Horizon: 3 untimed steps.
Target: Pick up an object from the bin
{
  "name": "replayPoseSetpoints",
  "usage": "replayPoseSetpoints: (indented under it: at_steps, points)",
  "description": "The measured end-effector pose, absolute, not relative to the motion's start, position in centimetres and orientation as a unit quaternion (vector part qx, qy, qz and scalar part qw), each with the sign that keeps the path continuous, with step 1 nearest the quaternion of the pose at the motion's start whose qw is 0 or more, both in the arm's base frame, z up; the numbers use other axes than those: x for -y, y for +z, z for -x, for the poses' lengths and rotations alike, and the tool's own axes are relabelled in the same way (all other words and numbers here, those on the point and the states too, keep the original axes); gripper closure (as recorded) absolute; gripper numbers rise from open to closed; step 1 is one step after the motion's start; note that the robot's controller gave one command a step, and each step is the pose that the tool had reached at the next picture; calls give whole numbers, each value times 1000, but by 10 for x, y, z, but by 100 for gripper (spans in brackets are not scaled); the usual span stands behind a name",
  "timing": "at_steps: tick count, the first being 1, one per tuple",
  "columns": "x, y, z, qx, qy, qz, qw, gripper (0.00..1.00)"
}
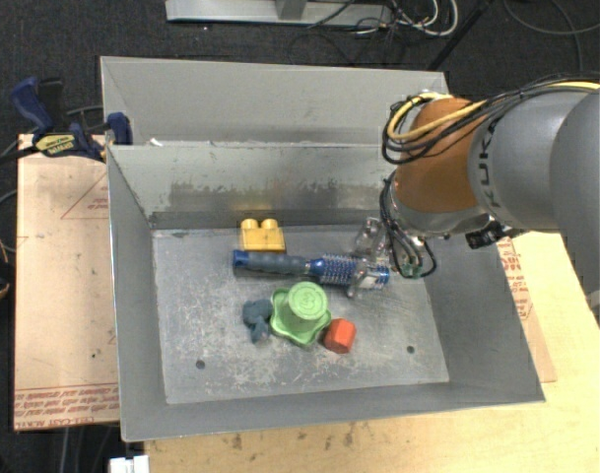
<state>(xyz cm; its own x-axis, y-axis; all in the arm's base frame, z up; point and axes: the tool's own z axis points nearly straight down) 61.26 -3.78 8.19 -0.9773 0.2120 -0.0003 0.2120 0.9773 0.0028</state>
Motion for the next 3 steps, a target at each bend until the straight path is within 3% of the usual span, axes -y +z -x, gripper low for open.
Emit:
replayPoseSetpoints:
  at_steps: [1, 2, 3]
  points:
    - [37, 107, -613, -994, 1, -105, 2, 100]
    - [37, 160, -615, -995, 1, -104, 3, 100]
    - [37, 185, -616, -995, 0, -103, 2, 100]
